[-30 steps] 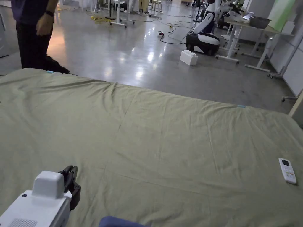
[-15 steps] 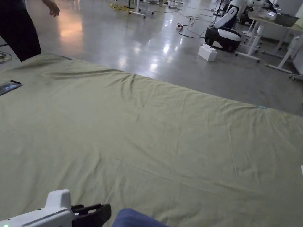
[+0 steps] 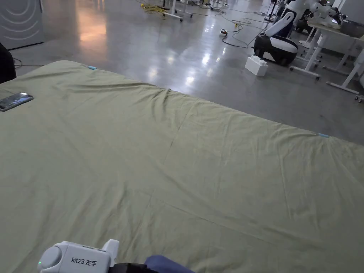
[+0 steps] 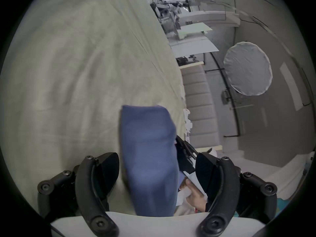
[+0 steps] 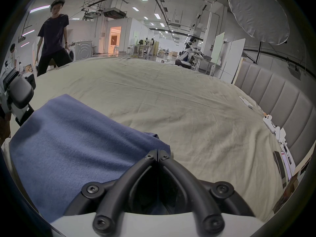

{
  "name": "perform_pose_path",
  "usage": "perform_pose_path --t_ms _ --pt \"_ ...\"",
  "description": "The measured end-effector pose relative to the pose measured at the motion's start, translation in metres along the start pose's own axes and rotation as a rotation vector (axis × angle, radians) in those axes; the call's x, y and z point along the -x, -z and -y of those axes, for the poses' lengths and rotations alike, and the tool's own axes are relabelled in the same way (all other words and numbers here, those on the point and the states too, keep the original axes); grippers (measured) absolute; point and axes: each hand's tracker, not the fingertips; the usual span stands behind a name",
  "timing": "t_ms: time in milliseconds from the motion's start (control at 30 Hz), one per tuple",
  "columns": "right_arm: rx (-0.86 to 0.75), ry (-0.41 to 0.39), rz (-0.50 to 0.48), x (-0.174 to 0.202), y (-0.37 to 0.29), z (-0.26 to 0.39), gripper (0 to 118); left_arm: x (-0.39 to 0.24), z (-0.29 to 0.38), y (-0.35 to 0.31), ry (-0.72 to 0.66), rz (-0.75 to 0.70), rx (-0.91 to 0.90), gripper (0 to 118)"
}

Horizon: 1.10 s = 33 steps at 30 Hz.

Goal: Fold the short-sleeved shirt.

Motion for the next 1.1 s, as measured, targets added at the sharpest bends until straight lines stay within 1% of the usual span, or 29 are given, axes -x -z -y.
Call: perform_pose_path --t_ms 100,133,167,200,233,267,300,333,367,400,433,500,600,633,767,867,933,1000,1100 --pt "0.001 0.003 0.001 0.000 0.000 0.000 2 -0.008 -0.002 0.015 0.024 -0.027 0.021 91" --pt "0.001 0.002 0.001 0.000 0.000 0.000 2 -0.009 -0.002 0.019 0.040 -0.023 0.033 89" --pt "0.001 -0.002 0.002 0.000 0.000 0.000 2 -0.011 -0.001 0.024 0.050 -0.030 0.035 85" --pt "0.000 -0.003 0.002 0.000 0.000 0.001 2 -0.012 0.000 0.029 0.062 -0.034 0.039 74" --pt "0.001 -0.004 0.001 -0.001 0.000 0.001 2 -0.012 0.001 0.032 0.074 -0.049 0.043 59" --pt "0.001 -0.004 0.002 -0.001 0.000 0.001 2 -0.011 0.003 0.034 0.090 -0.088 0.032 42" --pt "0.002 -0.004 0.001 -0.001 0.000 0.001 2 -0.007 0.004 0.034 0.093 -0.121 0.022 35" --pt "0.001 -0.003 -0.001 -0.002 0.000 0.001 2 -0.002 0.006 0.034 0.077 -0.121 0.027 33" --pt "0.000 -0.004 -0.004 -0.002 0.000 0.001 2 0.003 0.007 0.033 0.053 -0.112 0.029 33" --pt "-0.003 -0.009 -0.004 -0.001 0.000 0.001 2 0.003 0.008 0.031 0.016 -0.052 0.009 30" --pt "-0.008 -0.009 -0.009 -0.001 0.000 0.001 2 0.006 0.008 0.030 0.029 -0.061 0.007 26" --pt "-0.009 -0.010 -0.013 -0.003 0.000 0.001 2 0.003 0.011 0.029 0.054 -0.070 0.004 22" --pt "-0.015 -0.016 -0.012 -0.003 -0.001 -0.001 2 0.000 0.014 0.025 0.020 -0.050 -0.011 21" --pt "-0.018 -0.014 -0.009 -0.004 -0.003 -0.004 2 -0.002 0.016 0.022 0.030 -0.041 -0.019 21" --pt "-0.042 0.032 -0.010 -0.014 -0.015 -0.024 2 -0.013 0.016 0.002 0.020 -0.027 -0.036 20" --pt "-0.106 0.042 0.002 -0.029 -0.026 -0.045 2 -0.019 0.010 -0.028 0.024 -0.018 -0.056 20" --pt "-0.138 0.072 0.011 -0.044 -0.030 -0.060 2 -0.020 0.004 -0.052 0.020 -0.033 -0.073 20" --pt "-0.172 0.115 0.030 -0.061 -0.034 -0.077 2 -0.021 -0.009 -0.084 0.049 -0.089 -0.099 20" --pt "-0.225 0.125 0.081 -0.087 -0.040 -0.100 2 -0.025 -0.032 -0.136 0.091 -0.168 -0.114 20"
